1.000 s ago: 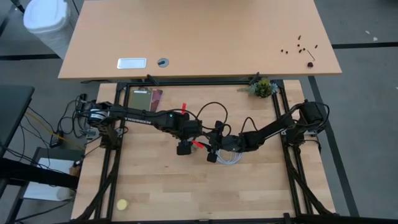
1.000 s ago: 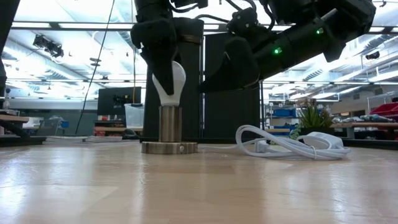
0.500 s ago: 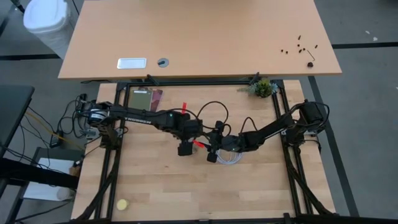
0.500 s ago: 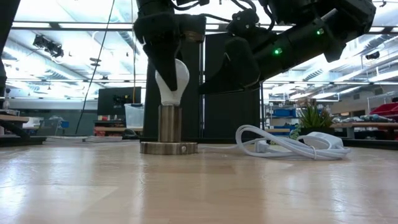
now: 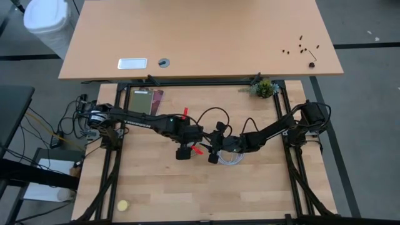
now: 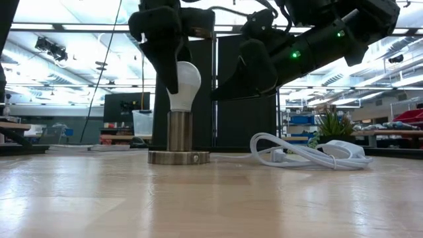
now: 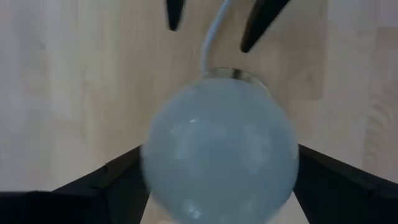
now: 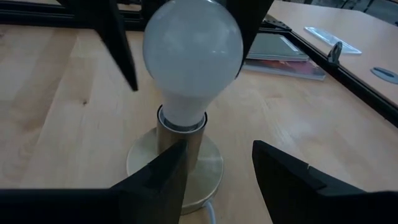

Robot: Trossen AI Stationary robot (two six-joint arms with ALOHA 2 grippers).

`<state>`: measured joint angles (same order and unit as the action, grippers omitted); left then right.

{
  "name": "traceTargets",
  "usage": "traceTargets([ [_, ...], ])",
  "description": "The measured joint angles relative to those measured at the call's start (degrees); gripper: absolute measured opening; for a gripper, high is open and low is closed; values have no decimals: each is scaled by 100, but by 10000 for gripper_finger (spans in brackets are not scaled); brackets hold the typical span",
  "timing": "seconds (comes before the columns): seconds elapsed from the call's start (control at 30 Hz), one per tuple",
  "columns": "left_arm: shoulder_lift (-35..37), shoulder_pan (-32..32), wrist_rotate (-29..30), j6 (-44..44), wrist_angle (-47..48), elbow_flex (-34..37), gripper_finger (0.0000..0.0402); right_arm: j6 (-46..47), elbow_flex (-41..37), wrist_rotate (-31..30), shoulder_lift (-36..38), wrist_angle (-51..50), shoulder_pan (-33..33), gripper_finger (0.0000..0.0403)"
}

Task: Screw lightbulb
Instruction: Insert the white lightbulb into the desk lamp

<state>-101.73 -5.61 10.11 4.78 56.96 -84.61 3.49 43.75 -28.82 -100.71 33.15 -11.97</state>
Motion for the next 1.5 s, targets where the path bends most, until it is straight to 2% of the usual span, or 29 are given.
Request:
traceTargets([
  [0.6, 2, -80, 351, 261, 1106, -466, 340, -44, -2, 50, 0, -283, -2, 189],
  [0.73, 2, -227, 409, 379, 1283, -468, 339, 95, -2, 409, 95, -563, 21, 189],
  [0.93, 115, -703, 992, 755, 1608, -382, 339, 258, -2, 595, 192, -853, -1, 189],
  [1.13, 848, -1126, 1432, 1347, 1404, 227, 339, 343, -2, 605, 192, -880, -102, 189],
  [1.3, 1553, -1210, 1433, 1702, 528, 1112, 339, 345, 57, 605, 195, -1025, -120, 189],
  [1.4, 1783, -1263, 1460, 1814, -79, 1709, 339, 295, 308, 611, 195, -1540, -120, 192],
  [1.5, 1950, -1351, 1634, 1865, -699, 2305, 339, 252, 758, 737, 197, -2631, -120, 201],
])
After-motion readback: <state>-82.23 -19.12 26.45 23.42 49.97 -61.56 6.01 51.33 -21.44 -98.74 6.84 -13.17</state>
